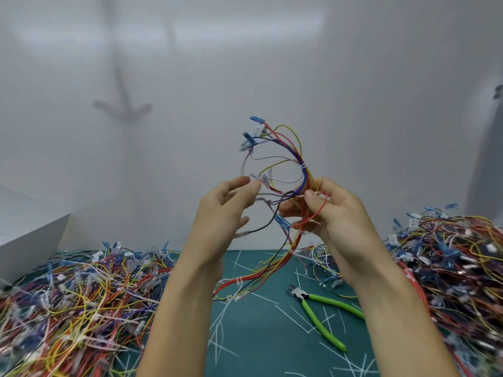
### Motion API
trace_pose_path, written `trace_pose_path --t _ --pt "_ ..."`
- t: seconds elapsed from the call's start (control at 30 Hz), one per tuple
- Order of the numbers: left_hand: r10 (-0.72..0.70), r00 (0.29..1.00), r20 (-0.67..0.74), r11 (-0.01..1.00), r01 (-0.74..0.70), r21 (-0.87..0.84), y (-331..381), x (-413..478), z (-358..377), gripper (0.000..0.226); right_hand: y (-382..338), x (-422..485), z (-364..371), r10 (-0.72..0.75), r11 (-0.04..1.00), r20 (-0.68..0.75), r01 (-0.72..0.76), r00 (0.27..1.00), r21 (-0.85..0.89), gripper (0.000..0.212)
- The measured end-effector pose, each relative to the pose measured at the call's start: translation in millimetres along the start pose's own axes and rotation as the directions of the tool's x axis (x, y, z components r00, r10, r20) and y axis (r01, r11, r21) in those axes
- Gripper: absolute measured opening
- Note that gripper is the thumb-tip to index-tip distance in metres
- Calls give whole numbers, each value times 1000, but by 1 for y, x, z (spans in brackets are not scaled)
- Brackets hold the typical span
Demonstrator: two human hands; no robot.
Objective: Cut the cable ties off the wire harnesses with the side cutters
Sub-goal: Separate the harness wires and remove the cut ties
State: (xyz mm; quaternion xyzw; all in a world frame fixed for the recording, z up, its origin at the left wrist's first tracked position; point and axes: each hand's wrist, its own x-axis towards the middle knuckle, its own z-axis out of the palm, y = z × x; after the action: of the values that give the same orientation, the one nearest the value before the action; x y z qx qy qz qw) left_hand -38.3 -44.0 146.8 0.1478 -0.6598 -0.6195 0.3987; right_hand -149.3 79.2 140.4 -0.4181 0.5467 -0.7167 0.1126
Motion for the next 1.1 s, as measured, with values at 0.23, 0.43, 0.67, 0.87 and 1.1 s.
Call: trace_pose_path --t 0.23,0.43,0.67,0.87,1.1 --pt "53 998 15 999 -53 0 1 -2 -7 17 1 -2 2 66 998 114 -68 991 12 28" --pt "168 985 -29 983 -165 76 3 -4 -10 6 -1 -1 2 73 989 38 -68 997 -128 20" --pt "238 968 -84 958 -219 186 6 -5 -13 6 -14 -4 0 -85 981 -7 82 996 -178 47" --pt "228 973 -31 952 -216 215 9 -9 -9 2 -13 -2 0 -249 953 -43 237 968 -188 22" --pt "151 988 20 984 -152 96 17 -13 -13 8 -9 -1 0 -184 981 -172 171 968 -87 21"
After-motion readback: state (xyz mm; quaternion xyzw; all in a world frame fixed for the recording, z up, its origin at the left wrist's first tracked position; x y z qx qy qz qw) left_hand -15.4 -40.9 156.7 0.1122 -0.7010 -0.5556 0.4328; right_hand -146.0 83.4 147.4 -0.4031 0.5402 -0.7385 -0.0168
